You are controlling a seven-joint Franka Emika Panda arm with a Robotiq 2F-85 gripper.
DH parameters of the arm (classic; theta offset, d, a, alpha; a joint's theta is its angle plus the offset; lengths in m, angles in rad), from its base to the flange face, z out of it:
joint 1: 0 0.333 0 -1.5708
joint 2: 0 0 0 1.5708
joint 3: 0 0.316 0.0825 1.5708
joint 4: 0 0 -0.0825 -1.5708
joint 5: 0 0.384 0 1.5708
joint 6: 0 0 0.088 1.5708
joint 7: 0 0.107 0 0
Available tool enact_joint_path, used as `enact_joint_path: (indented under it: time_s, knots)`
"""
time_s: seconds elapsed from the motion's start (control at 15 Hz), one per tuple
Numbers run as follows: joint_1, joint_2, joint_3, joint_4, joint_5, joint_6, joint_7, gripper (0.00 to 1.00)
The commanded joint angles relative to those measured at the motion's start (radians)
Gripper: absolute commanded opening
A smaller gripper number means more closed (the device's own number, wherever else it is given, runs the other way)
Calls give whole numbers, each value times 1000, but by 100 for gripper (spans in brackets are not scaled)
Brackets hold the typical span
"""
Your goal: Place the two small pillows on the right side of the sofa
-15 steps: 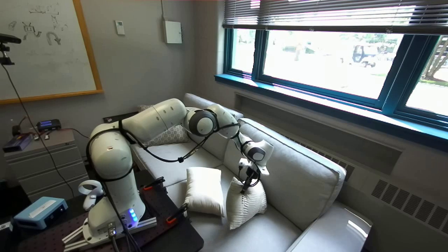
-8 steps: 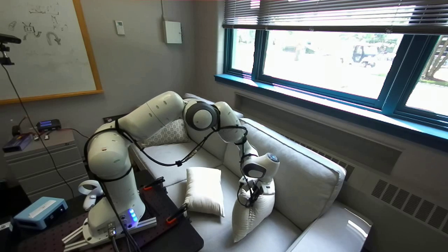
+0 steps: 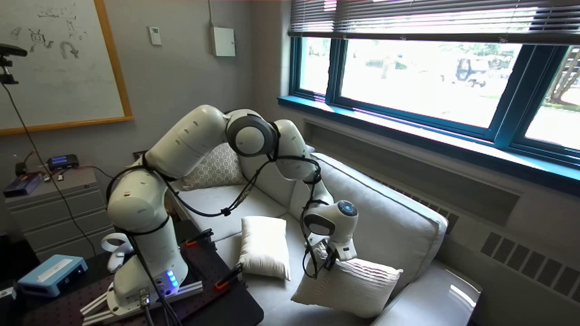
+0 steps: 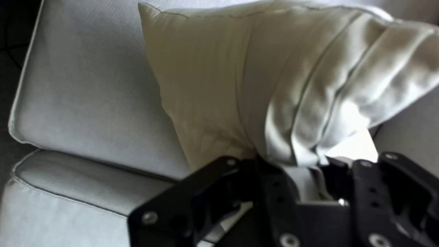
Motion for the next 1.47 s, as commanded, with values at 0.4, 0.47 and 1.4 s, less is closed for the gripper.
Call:
enact_joint_path:
  time_s: [0.4,0.47,1.4]
  knots:
    - [-14,-132,76,-23,-11,-72,-176,2]
    - [-12,-132,78,-14,-12,-76,-184,2]
    - [-143,102,129,218,57,-382,-480,2]
